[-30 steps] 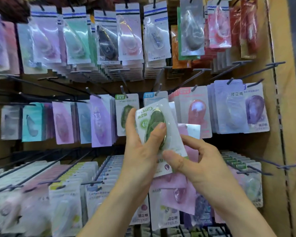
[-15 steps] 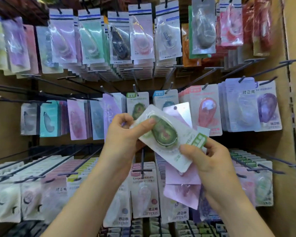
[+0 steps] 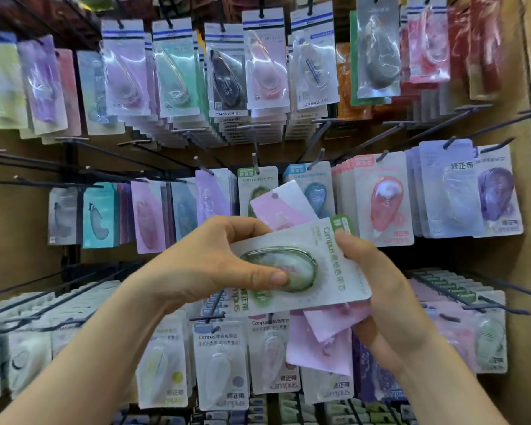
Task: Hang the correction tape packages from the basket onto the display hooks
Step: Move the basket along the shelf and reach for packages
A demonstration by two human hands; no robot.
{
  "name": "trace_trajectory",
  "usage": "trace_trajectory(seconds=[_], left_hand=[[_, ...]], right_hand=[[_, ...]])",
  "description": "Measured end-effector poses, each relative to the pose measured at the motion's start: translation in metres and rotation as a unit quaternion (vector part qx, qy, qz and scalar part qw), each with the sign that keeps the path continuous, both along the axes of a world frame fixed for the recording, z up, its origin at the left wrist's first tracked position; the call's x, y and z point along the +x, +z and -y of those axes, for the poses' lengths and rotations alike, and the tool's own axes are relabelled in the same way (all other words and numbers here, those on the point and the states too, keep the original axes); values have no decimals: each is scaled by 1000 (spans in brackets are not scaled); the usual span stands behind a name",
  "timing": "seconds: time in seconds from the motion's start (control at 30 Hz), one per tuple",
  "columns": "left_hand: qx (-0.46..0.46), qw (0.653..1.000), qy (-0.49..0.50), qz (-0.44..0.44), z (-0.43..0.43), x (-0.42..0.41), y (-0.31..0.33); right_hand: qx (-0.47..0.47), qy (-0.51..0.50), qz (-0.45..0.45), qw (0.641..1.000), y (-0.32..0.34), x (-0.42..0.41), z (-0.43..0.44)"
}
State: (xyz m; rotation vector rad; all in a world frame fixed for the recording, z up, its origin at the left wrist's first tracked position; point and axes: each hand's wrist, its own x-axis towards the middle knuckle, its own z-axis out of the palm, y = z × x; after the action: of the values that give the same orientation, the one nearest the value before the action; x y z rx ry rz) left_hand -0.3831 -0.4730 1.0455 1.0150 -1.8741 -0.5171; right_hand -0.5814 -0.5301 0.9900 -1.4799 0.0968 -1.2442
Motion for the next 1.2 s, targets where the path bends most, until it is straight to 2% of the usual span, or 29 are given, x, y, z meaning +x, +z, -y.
trace_trajectory(seconds=[0.1, 0.2, 0.3, 0.37, 0.47, 0.67, 0.87, 1.0, 1.07, 1.2], left_hand=[[-16, 998, -13, -63, 3, 2, -4], [-24, 990, -39, -130, 10, 2, -13], [-41, 977, -29, -205, 12, -3, -17], [-54, 964, 21, -259, 14, -5, -15], [-63, 948, 105, -292, 20, -1, -8], [-71, 950, 143, -267, 36, 4, -2], [-74, 950, 175, -247, 49, 6, 1], [-31, 958, 187, -216, 57, 7, 5], [-50, 958, 190, -209, 60, 10, 8], [-167, 934, 313, -37, 74, 25, 14]], right_hand=[[9, 64, 17, 998, 2, 6, 0], [14, 53, 38, 998, 1, 19, 2], [-12, -24, 27, 999, -1, 24, 6], [-39, -113, 24, 993, 2, 23, 6], [-68, -172, 44, 982, 6, 23, 6], [-118, -232, 24, 965, 7, 31, 18], [-98, -237, 27, 966, 12, 34, 23], [-109, -279, 9, 954, 14, 37, 32], [-112, -282, -3, 953, 14, 37, 34], [-112, -271, -14, 956, 18, 31, 39]])
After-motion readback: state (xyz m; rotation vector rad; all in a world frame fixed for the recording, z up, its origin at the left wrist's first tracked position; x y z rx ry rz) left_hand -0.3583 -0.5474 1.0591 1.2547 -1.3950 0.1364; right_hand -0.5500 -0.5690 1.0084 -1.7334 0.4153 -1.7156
